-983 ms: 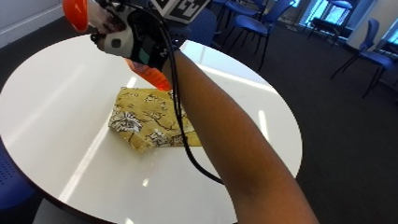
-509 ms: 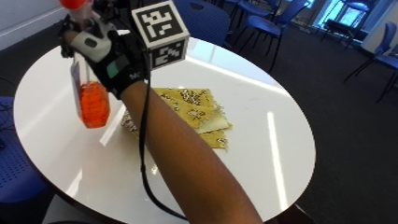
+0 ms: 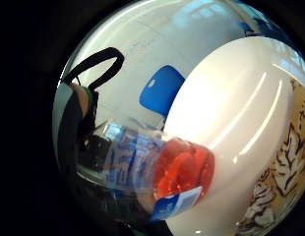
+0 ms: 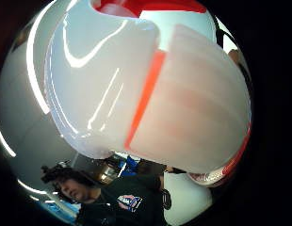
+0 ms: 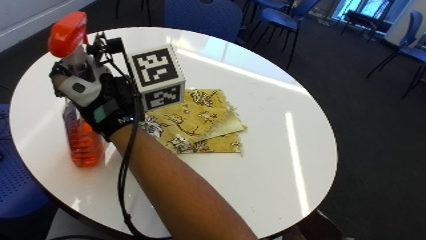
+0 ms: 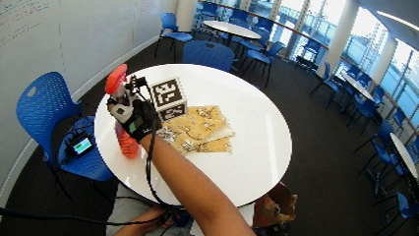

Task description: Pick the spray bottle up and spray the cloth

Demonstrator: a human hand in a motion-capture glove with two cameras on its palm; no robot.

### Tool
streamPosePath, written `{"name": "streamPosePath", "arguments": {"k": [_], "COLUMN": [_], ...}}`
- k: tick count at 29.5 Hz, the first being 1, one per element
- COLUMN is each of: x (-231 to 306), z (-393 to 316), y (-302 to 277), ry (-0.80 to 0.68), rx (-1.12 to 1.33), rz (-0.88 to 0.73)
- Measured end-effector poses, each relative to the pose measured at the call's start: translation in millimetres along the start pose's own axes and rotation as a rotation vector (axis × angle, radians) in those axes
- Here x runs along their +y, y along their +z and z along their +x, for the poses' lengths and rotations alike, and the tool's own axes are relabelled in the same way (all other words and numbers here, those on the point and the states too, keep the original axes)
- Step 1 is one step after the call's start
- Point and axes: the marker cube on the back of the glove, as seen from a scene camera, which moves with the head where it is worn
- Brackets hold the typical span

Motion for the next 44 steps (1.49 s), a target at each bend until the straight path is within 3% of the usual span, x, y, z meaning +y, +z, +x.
{"name": "streamPosePath", "arguments": {"k": [18, 27, 44], "x": [-11, -10, 13], "z": [-27, -23, -9], "y": [-27, -9, -22], "ry": [-0.066, -0.043, 0.028], "rx": [-0.027, 0.022, 0.107], "rz": [0.009, -0.033, 0.055]}}
